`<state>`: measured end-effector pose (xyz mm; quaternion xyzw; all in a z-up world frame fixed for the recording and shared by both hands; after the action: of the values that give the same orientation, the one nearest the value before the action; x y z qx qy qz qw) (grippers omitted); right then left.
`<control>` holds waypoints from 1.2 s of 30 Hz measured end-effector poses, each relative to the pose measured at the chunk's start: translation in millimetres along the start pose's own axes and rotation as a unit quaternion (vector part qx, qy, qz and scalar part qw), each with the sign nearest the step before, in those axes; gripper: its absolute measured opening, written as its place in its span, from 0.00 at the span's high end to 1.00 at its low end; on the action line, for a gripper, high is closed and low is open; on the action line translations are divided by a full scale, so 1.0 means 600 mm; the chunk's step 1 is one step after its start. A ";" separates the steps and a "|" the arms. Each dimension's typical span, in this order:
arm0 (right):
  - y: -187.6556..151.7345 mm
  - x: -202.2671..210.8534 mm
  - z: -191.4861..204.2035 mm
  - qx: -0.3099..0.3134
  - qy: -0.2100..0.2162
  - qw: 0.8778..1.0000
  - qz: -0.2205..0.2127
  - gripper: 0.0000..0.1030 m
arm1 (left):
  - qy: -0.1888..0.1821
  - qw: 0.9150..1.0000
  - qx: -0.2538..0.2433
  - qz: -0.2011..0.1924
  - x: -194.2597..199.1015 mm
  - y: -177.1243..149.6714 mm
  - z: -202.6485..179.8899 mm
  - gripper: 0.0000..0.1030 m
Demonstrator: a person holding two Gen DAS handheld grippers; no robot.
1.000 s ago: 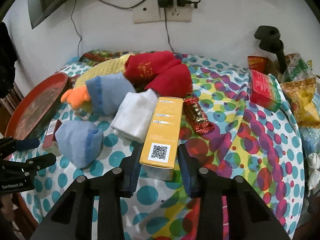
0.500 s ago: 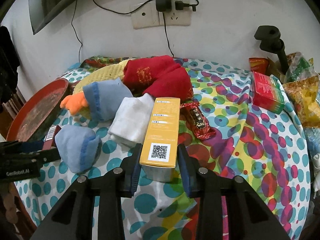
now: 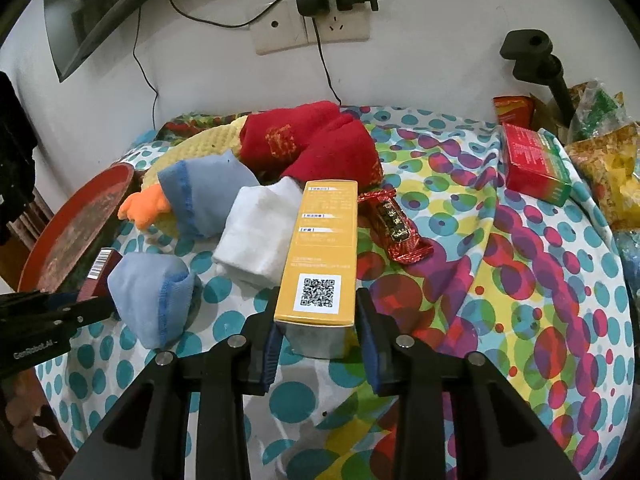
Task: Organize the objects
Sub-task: 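Carry the maroon box over the red tray and open the left tool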
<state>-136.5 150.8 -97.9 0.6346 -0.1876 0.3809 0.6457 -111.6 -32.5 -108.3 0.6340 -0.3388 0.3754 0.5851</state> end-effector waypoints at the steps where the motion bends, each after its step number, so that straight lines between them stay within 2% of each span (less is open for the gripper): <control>1: 0.000 0.002 0.000 -0.001 0.000 1.000 -0.001 0.69 | -0.001 1.000 -0.002 -0.001 0.002 0.000 0.000 0.70; 10: 0.000 0.026 -0.010 -0.014 -0.007 1.000 -0.005 0.72 | -0.001 1.000 -0.005 -0.015 0.034 0.003 0.012 0.70; 18: 0.000 0.050 -0.010 -0.025 -0.006 1.000 -0.010 0.72 | 0.012 0.999 0.009 -0.039 0.076 0.020 0.061 0.70; 26: 0.001 0.072 -0.022 -0.035 -0.016 0.999 -0.015 0.72 | 0.044 0.997 0.054 -0.036 0.085 0.050 0.166 0.70; 30: 0.005 0.080 -0.027 -0.037 -0.023 0.999 -0.016 0.72 | 0.083 0.994 0.063 -0.045 0.083 0.071 0.232 0.70; 36: 0.010 0.091 -0.033 -0.033 -0.036 0.999 -0.016 0.72 | 0.111 0.990 0.085 -0.025 0.045 0.097 0.321 0.70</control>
<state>-110.9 183.0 -56.8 0.6287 -0.2130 0.3414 0.6655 -133.8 -228.8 -62.9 0.6441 -0.2228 0.4560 0.5723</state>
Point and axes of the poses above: each gripper's, at about its wrist camera, not at the fingertips, and x roughly against the way its jaws point, z to its left, y to its top, the point moved 8 cm from there along -x, roughly the way its jaws point, and after that the axes turned 2 degrees about x, right-handed, at the moved point
